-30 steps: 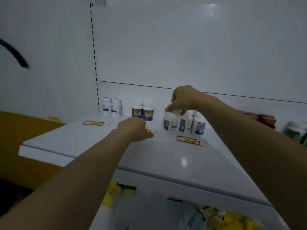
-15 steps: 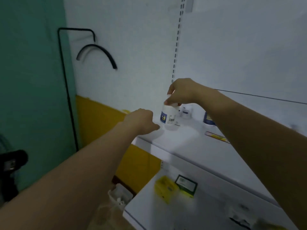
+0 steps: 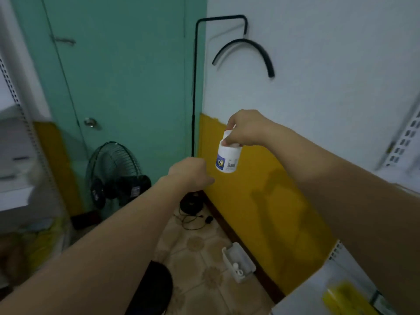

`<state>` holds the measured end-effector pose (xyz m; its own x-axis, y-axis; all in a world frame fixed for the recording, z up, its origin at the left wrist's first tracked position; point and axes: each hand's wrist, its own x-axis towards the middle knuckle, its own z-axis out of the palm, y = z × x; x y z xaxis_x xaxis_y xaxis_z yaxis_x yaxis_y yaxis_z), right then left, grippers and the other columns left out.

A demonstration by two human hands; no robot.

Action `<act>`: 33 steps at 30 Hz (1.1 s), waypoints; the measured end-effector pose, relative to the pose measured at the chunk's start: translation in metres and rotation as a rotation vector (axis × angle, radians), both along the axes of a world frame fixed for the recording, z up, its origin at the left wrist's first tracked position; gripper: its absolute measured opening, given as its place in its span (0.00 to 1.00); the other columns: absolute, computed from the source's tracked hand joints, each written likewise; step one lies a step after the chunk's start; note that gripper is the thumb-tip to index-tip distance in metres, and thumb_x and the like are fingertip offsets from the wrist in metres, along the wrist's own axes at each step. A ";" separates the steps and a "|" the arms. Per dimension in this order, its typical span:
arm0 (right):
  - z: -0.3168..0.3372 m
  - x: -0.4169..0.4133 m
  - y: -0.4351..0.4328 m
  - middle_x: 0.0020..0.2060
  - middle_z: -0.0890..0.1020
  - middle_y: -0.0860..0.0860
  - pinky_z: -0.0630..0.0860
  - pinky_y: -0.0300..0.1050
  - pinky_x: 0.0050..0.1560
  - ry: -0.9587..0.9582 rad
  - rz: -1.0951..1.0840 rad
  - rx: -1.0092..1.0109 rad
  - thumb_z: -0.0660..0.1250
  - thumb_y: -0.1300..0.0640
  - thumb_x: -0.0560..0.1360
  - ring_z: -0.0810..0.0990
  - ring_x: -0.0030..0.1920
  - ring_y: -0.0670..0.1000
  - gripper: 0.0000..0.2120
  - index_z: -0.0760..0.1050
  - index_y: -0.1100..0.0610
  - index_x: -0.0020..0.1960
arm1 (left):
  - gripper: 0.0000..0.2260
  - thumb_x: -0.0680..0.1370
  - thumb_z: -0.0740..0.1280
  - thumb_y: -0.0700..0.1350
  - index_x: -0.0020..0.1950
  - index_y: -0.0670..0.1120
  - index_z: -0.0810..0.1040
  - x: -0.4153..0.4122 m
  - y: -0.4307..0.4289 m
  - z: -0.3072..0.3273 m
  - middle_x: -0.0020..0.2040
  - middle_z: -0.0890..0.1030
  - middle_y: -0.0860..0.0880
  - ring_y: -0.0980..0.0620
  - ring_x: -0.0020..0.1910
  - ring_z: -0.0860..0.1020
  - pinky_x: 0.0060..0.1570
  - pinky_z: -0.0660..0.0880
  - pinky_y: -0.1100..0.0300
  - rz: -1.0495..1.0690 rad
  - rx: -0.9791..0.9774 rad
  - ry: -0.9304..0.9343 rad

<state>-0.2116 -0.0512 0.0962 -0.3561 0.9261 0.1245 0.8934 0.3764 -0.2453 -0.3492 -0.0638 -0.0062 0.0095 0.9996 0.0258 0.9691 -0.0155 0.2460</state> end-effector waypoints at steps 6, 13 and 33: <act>-0.054 -0.053 0.117 0.54 0.81 0.57 0.74 0.43 0.40 -0.053 0.047 -0.082 0.70 0.52 0.73 0.79 0.52 0.54 0.18 0.78 0.62 0.58 | 0.20 0.77 0.64 0.55 0.61 0.42 0.72 -0.046 0.090 -0.051 0.55 0.76 0.44 0.46 0.51 0.74 0.46 0.71 0.55 0.053 -0.103 -0.012; -0.123 -0.064 0.248 0.56 0.79 0.58 0.70 0.42 0.32 -0.113 -0.013 -0.236 0.69 0.57 0.75 0.78 0.53 0.55 0.17 0.75 0.63 0.61 | 0.15 0.76 0.64 0.55 0.50 0.43 0.72 -0.056 0.207 -0.107 0.53 0.76 0.44 0.45 0.51 0.74 0.49 0.74 0.54 0.032 -0.218 -0.015; -0.542 0.080 0.470 0.60 0.75 0.61 0.76 0.53 0.56 -0.167 -0.414 -0.692 0.63 0.62 0.78 0.76 0.57 0.59 0.15 0.71 0.62 0.64 | 0.20 0.80 0.58 0.56 0.65 0.44 0.70 0.056 0.448 -0.477 0.59 0.75 0.46 0.47 0.56 0.76 0.51 0.73 0.55 -0.498 -0.656 0.165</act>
<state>-0.1315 0.4189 -0.4460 0.0675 0.8341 -0.5475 0.9719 -0.1789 -0.1528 -0.2929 0.3846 -0.4837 0.4064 0.6892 -0.5999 0.9112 -0.3542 0.2104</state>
